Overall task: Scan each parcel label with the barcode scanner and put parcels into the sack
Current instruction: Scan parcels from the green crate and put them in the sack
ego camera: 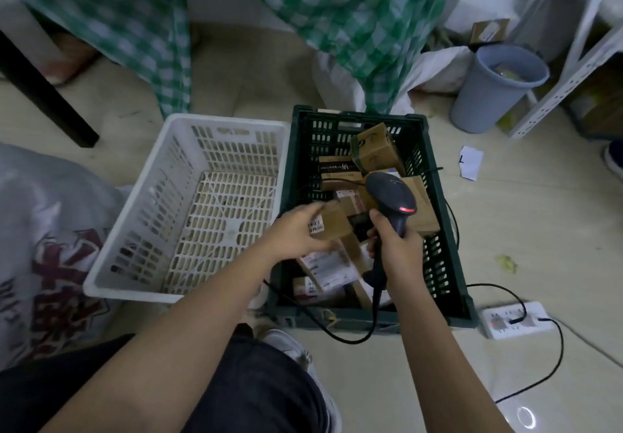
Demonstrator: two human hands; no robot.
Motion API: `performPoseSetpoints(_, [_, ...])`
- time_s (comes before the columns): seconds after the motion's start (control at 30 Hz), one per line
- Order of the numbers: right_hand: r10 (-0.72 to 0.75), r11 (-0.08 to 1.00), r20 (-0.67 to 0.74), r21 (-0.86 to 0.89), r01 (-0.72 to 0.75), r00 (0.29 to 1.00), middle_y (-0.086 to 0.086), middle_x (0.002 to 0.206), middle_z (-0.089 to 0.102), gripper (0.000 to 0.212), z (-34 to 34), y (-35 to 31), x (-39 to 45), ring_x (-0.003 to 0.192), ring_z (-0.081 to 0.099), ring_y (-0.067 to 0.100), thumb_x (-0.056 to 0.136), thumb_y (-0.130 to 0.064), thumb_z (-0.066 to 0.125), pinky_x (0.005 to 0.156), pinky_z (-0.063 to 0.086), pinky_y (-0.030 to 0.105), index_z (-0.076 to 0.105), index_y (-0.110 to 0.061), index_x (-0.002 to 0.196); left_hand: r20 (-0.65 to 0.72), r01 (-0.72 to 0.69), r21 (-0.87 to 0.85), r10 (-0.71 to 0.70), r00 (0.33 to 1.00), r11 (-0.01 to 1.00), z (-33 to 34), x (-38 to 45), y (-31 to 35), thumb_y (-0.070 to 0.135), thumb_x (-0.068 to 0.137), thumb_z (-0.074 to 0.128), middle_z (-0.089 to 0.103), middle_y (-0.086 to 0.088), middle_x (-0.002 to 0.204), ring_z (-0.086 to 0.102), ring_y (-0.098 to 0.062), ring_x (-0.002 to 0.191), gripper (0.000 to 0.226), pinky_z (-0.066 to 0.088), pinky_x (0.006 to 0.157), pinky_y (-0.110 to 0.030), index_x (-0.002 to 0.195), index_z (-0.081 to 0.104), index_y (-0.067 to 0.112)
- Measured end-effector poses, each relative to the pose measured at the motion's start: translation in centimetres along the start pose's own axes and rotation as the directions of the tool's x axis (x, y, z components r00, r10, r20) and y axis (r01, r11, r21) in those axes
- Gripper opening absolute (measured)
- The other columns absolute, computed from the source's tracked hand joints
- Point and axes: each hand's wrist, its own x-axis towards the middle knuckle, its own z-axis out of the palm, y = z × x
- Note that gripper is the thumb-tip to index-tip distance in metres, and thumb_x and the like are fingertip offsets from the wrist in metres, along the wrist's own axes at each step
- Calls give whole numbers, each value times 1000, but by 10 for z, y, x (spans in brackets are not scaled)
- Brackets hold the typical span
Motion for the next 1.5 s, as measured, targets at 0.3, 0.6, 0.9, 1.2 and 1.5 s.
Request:
performPoseSetpoints(0.3, [-249, 967, 60, 75, 245, 967, 2, 65, 59, 20, 94, -48, -42, 60, 53, 15, 87, -27, 70, 61, 43, 34, 59, -19, 72, -497, -69, -545, -256, 829, 835, -110, -98, 14, 59, 59, 82, 49, 1, 138, 55, -21, 118, 110, 46, 101, -42, 146, 19, 37])
performPoseSetpoints(0.6, [-178, 972, 320, -93, 218, 930, 2, 60, 61, 26, 204, -49, -65, 57, 57, 17, 82, -36, 73, 66, 48, 38, 62, -17, 69, -530, -118, -728, -444, 723, 676, -158, -173, -52, 31, 87, 67, 56, -10, 134, 64, -17, 98, 75, 55, 58, -24, 148, 24, 32])
performPoseSetpoints(0.9, [-75, 964, 402, -206, 170, 912, 4, 61, 60, 27, 217, -11, -79, 50, 54, 14, 86, -30, 71, 55, 44, 29, 64, -10, 70, -373, 26, -816, -560, 739, 578, -161, -181, -92, 41, 94, 55, 64, 0, 108, 61, -18, 90, 61, 50, 79, -42, 146, 24, 37])
performPoseSetpoints(1.2, [-186, 632, 706, -447, 634, 684, 3, 62, 58, 27, 202, -27, -87, 57, 56, 17, 83, -31, 70, 58, 42, 31, 56, -18, 65, -398, 22, -817, -591, 702, 576, -164, -182, -108, 43, 95, 54, 65, 4, 106, 60, -16, 96, 56, 49, 75, -37, 145, 31, 38])
performPoseSetpoints(1.5, [12, 136, 888, -456, 879, 459, -10, 64, 57, 21, 186, -45, -85, 67, 58, 11, 77, -36, 72, 53, 38, 27, 54, -30, 66, -422, 53, -780, -587, 691, 623, -163, -185, -107, 39, 97, 52, 67, 8, 93, 61, -11, 84, 42, 42, 65, -26, 138, 44, 36])
